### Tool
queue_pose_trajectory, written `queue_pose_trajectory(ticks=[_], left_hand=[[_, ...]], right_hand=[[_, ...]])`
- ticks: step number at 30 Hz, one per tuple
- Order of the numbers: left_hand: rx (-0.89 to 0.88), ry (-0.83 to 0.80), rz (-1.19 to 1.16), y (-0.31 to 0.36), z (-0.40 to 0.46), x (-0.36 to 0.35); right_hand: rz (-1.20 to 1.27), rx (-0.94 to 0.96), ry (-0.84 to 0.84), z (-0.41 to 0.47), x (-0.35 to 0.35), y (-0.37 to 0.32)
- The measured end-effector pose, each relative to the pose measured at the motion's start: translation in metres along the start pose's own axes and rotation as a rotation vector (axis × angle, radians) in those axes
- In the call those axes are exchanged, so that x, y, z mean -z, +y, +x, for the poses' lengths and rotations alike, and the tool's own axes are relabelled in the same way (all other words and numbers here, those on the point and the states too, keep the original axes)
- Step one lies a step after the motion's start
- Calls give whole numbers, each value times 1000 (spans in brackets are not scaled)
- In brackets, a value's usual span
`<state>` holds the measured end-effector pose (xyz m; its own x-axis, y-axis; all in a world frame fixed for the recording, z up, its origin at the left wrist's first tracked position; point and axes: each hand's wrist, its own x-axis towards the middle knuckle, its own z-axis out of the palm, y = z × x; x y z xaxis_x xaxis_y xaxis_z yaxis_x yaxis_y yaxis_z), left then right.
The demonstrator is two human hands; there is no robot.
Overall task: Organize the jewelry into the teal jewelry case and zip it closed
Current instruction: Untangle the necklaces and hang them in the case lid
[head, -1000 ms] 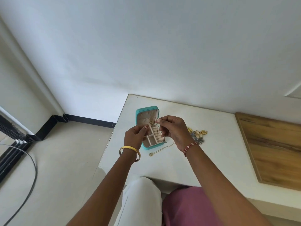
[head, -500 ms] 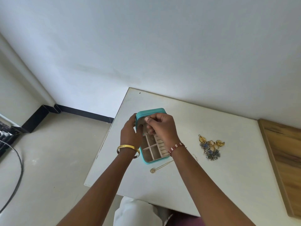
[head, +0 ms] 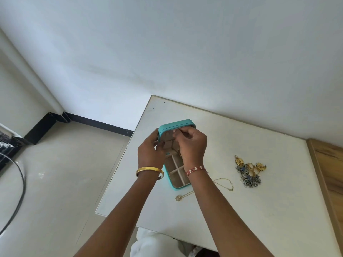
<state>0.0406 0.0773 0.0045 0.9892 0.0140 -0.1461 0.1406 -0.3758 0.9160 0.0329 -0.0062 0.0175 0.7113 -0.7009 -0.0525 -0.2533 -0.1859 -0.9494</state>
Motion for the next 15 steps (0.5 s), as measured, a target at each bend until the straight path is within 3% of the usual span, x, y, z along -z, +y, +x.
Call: queue_pose_trajectory(ticks=[7,15], left_hand=[[-4,-10,-15,0,-2,2],[-14,-12,-18,-1,-5,2]], right_hand=[[78,-111,86,8,1,2],[-142,12,20,7,8,2]])
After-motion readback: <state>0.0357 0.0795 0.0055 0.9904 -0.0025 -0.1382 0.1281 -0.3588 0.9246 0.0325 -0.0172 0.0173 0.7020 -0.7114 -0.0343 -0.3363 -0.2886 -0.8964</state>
